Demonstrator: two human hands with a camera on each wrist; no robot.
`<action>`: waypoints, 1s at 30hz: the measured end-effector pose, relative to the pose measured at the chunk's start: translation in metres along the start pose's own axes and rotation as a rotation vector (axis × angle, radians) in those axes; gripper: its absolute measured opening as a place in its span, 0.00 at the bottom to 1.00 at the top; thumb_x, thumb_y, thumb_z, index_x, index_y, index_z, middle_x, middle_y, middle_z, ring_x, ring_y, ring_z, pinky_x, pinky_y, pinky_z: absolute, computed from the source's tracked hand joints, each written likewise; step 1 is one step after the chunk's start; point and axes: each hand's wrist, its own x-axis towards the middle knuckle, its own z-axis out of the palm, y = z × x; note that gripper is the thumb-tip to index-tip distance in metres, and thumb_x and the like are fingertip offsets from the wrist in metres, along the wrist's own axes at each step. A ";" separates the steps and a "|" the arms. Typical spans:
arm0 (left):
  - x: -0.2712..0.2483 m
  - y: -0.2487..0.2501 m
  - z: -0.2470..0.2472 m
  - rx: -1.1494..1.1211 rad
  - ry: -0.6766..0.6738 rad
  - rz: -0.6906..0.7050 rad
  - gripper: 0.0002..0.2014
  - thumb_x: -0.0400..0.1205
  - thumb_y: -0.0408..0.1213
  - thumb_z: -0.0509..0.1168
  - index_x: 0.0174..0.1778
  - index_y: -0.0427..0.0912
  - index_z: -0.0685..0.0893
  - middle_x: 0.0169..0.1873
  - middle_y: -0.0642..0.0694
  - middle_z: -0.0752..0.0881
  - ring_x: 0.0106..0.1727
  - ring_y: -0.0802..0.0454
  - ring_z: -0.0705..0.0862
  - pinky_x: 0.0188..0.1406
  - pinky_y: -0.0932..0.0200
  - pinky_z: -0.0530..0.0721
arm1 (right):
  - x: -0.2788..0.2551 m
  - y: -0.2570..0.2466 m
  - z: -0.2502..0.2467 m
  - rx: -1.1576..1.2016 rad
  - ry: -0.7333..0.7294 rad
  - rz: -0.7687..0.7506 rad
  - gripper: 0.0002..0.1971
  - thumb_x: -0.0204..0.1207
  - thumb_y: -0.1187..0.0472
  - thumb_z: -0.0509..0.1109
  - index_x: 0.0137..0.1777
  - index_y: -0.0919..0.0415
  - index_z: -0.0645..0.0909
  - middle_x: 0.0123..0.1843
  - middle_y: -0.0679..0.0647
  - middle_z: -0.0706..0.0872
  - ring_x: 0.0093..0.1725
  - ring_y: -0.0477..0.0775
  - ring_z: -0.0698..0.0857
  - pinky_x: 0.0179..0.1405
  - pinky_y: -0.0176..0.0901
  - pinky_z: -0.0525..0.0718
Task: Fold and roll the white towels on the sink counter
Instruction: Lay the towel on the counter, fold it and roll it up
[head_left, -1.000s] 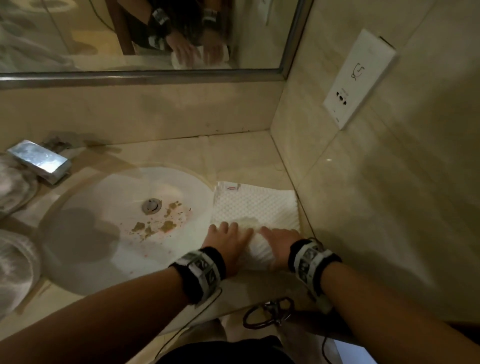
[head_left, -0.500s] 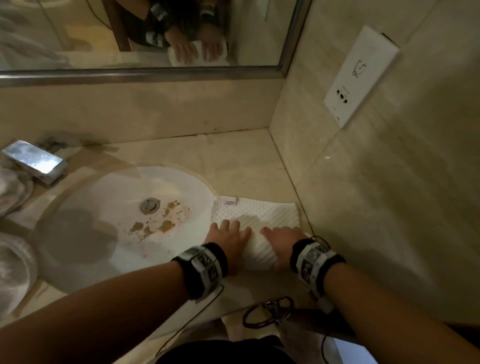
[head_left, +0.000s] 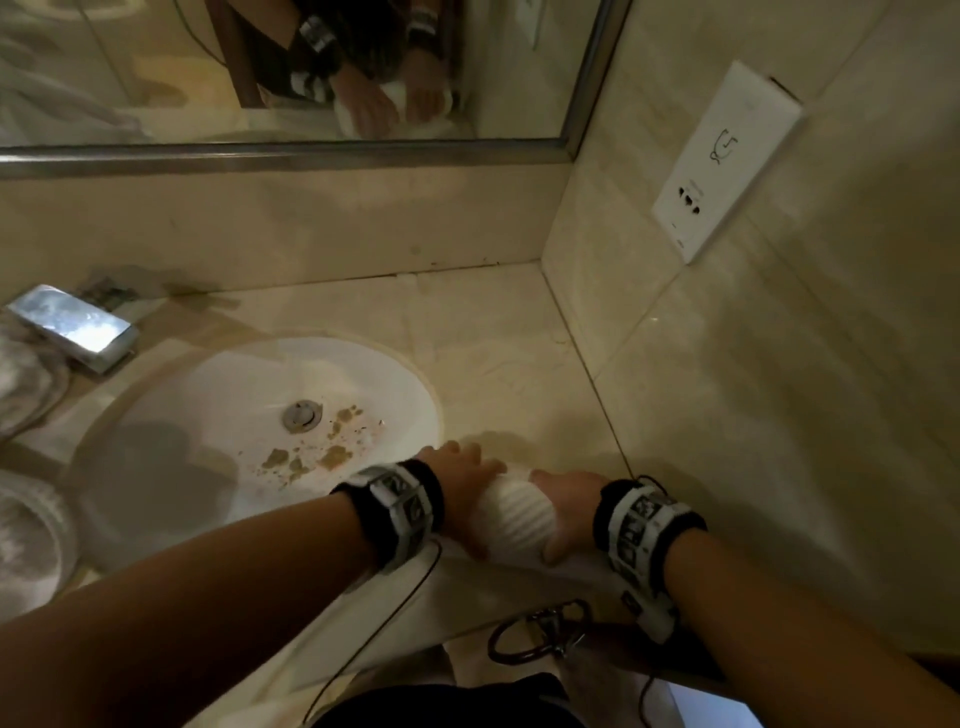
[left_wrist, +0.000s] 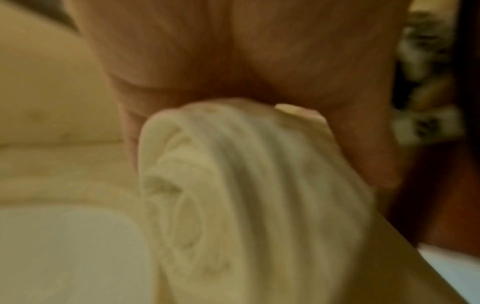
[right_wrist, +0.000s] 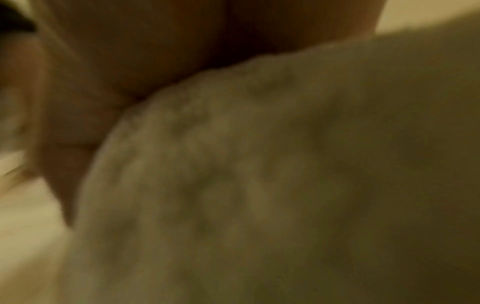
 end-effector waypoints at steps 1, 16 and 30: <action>-0.006 0.001 0.003 0.055 0.056 0.051 0.55 0.58 0.63 0.78 0.78 0.57 0.57 0.71 0.45 0.71 0.70 0.41 0.73 0.69 0.41 0.74 | 0.001 0.002 -0.002 0.067 -0.071 -0.002 0.50 0.57 0.40 0.81 0.78 0.47 0.61 0.73 0.48 0.75 0.70 0.56 0.77 0.66 0.48 0.77; -0.008 -0.002 0.042 -0.571 0.368 -0.265 0.58 0.54 0.66 0.78 0.79 0.58 0.58 0.74 0.47 0.68 0.73 0.43 0.68 0.72 0.42 0.73 | -0.019 0.023 0.036 0.358 -0.041 0.108 0.56 0.47 0.36 0.84 0.74 0.49 0.60 0.71 0.51 0.76 0.66 0.58 0.79 0.64 0.58 0.81; 0.007 0.066 0.076 -2.126 0.624 -0.295 0.53 0.54 0.55 0.85 0.74 0.55 0.67 0.66 0.44 0.81 0.63 0.38 0.83 0.59 0.32 0.83 | -0.067 0.001 0.105 1.183 0.200 -0.062 0.42 0.56 0.54 0.87 0.69 0.43 0.69 0.65 0.47 0.81 0.64 0.52 0.80 0.61 0.48 0.82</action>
